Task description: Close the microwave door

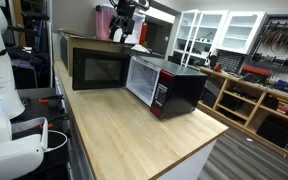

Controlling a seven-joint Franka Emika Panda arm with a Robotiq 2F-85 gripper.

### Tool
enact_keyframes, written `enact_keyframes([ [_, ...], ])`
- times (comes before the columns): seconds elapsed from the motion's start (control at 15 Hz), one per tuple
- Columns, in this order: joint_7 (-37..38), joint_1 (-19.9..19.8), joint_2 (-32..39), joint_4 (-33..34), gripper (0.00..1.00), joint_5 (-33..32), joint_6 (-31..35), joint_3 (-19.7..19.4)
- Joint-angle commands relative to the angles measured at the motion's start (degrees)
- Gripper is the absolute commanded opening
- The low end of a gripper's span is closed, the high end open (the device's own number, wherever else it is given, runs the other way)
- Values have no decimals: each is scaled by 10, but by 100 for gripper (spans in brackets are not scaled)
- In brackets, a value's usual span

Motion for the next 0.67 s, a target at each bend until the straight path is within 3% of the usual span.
enact_keyframes([
  [0.0,42,18,-2,7,100,-1,18,26],
  [0.6,83,66,-13,-21,100,5,87,84],
])
